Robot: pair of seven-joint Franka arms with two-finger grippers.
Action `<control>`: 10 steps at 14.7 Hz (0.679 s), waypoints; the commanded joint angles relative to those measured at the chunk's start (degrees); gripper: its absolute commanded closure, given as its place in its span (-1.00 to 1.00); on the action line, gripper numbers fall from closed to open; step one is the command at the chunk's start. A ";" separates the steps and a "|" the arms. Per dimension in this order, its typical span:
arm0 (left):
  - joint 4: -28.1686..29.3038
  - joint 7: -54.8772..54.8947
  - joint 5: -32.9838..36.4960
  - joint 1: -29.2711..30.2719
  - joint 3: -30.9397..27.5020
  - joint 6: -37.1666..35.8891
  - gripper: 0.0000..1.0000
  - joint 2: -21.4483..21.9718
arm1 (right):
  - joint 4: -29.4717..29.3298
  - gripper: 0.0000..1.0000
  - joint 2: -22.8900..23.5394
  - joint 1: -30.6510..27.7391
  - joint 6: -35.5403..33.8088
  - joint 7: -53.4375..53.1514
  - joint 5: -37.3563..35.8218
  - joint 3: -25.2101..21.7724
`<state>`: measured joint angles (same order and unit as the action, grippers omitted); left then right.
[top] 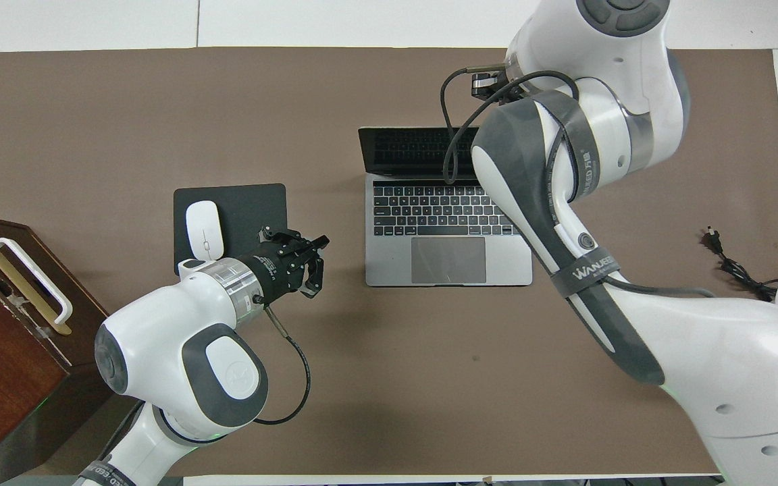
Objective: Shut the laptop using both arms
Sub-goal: 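Move the left gripper toward the laptop while the right gripper reaches the lid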
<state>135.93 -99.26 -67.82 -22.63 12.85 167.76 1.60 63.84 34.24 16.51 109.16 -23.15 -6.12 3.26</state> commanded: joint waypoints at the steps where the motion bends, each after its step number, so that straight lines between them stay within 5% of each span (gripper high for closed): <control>1: -0.57 -0.32 -2.23 -3.20 -0.64 4.58 1.00 -2.12 | -2.76 1.00 1.62 1.42 -0.35 -2.34 -1.53 -0.27; 10: -6.20 0.21 -5.48 -5.93 -0.55 7.67 1.00 -10.12 | -2.50 1.00 1.27 1.42 -1.75 -2.34 0.22 0.17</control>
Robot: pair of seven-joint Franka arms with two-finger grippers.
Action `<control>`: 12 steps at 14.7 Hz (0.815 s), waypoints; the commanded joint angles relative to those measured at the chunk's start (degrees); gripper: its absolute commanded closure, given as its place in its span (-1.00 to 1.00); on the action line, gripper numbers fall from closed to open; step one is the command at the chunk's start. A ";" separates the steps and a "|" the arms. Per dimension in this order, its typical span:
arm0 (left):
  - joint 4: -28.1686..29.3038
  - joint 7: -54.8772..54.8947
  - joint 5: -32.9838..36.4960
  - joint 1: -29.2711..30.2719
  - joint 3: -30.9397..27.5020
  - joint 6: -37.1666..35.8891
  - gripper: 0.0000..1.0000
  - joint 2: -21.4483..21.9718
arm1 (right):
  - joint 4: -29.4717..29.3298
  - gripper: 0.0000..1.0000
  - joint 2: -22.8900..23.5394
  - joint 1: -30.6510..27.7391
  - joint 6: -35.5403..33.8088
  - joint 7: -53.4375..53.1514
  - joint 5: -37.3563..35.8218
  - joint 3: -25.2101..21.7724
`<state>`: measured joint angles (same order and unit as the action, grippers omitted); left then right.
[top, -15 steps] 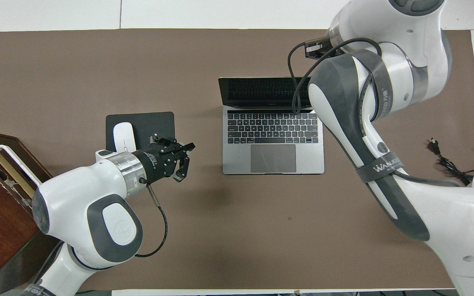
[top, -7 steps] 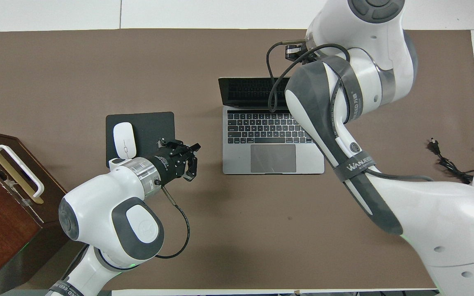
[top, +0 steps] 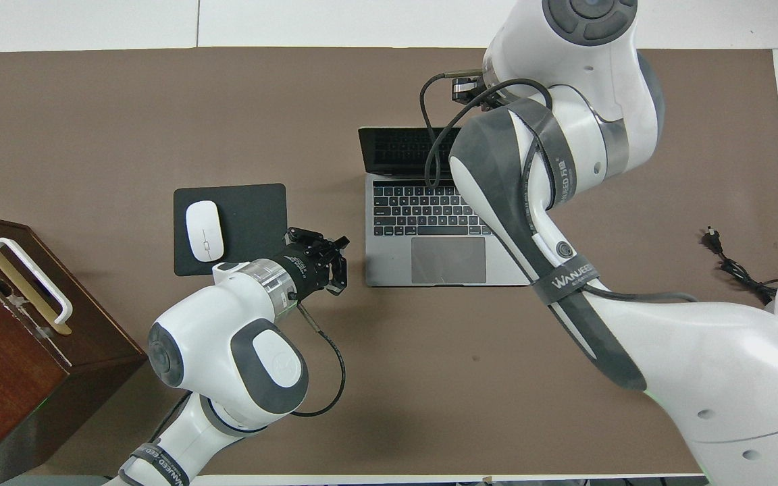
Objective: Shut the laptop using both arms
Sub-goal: 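Move the left gripper toward the laptop while the right gripper reaches the lid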
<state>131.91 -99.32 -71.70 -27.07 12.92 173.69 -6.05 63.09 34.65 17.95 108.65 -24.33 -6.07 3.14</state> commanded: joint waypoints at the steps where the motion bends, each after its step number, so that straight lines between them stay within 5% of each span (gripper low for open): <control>1: -3.14 0.27 -1.51 -2.45 -0.61 1.83 1.00 -3.09 | -1.65 1.00 0.85 -0.02 -1.34 -1.16 0.70 0.29; 12: -3.77 0.45 -1.24 -7.47 -0.70 8.24 1.00 -8.27 | -1.56 1.00 0.41 -0.11 -2.74 -1.16 4.57 0.29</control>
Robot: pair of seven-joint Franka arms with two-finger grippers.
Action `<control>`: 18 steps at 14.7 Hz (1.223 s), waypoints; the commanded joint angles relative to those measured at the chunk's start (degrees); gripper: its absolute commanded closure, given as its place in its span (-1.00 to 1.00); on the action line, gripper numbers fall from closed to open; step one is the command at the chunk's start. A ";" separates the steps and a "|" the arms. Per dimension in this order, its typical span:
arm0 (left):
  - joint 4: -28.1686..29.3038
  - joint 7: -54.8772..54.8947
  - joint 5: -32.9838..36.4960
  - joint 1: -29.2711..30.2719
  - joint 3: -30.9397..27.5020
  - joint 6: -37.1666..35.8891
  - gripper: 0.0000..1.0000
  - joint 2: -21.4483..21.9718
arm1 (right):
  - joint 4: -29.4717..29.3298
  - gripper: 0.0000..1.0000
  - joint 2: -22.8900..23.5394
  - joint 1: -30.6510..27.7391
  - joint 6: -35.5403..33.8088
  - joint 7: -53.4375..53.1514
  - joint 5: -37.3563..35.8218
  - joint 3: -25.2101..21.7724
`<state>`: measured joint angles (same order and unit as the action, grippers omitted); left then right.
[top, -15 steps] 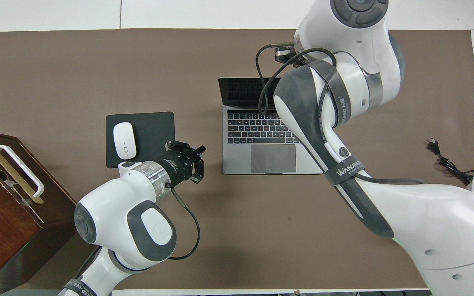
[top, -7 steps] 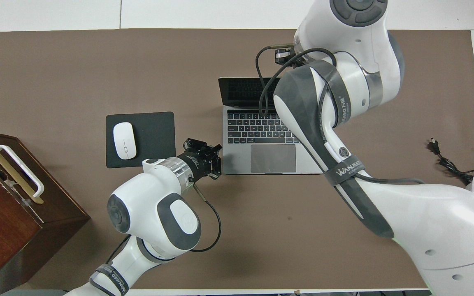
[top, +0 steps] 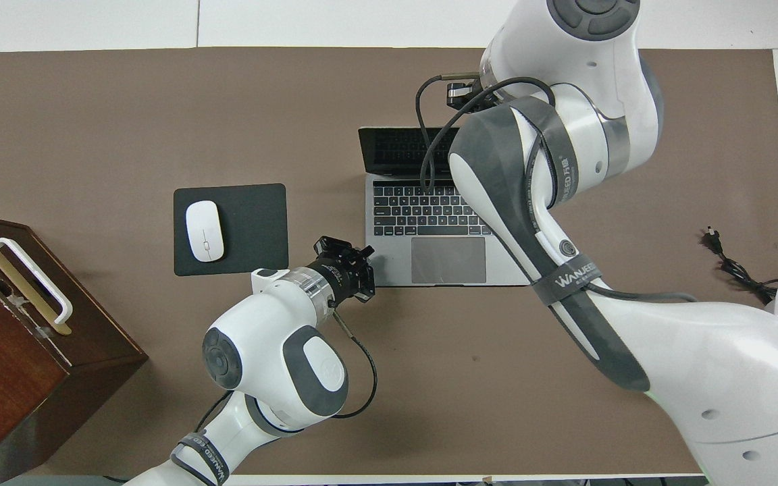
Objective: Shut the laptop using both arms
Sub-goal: 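Move the left gripper toward the laptop while the right gripper reaches the lid, then push the laptop lid down toward the keyboard with the right gripper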
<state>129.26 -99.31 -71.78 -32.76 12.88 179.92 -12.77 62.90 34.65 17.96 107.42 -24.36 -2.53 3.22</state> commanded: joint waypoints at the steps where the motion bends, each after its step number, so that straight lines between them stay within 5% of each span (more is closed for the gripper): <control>1: -1.11 0.43 -1.17 -2.21 -0.66 2.53 1.00 -2.08 | -1.37 1.00 0.33 -0.12 -1.51 -1.13 1.12 0.30; 18: -1.38 0.43 -1.61 -4.33 -0.57 4.47 1.00 -4.64 | 4.51 1.00 -2.04 -0.30 -1.95 -0.96 7.26 0.04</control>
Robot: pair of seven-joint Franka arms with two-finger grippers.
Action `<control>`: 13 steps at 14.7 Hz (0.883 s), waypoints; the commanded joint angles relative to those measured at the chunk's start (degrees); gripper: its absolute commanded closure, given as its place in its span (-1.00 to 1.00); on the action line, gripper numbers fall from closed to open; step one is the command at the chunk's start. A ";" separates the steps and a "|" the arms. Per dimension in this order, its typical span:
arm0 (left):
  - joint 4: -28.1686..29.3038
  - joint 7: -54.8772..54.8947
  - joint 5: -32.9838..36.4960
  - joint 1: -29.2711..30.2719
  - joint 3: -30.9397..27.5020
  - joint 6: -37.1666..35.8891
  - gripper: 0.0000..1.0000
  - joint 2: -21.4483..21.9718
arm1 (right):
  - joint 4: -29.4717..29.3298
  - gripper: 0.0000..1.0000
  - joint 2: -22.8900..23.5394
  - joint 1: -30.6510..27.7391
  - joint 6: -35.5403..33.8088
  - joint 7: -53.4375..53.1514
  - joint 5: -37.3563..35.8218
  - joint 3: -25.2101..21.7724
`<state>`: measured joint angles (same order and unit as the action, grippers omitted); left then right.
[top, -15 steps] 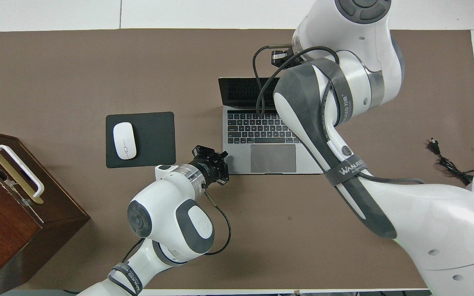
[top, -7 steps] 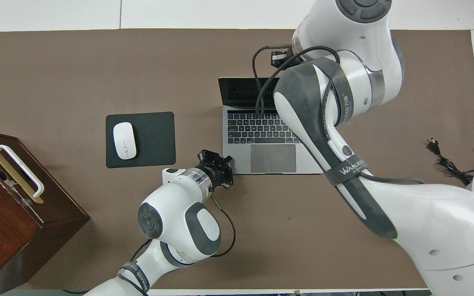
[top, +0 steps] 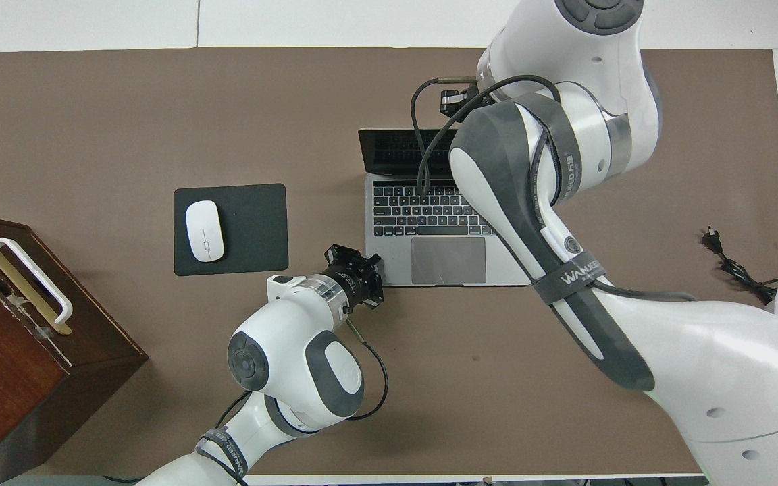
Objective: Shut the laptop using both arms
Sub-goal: 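Push the laptop lid down toward the keyboard with the right gripper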
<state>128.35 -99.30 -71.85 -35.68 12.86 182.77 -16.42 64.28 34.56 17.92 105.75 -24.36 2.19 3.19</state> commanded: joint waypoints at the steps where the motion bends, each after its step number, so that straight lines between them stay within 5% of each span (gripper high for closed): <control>1: -0.29 0.42 -1.63 -1.41 -0.56 1.62 1.00 -0.99 | 3.74 1.00 -2.39 -0.26 -0.63 -0.95 3.87 -0.11; 13: 1.29 0.33 -2.24 -1.41 -0.56 1.71 1.00 -0.64 | 13.40 1.00 -6.79 -0.34 -2.74 -0.69 10.12 -0.11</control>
<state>128.38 -99.30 -72.38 -35.82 12.92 183.11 -16.44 72.92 30.96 17.79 103.52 -24.36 10.45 3.01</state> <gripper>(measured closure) 0.991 0.991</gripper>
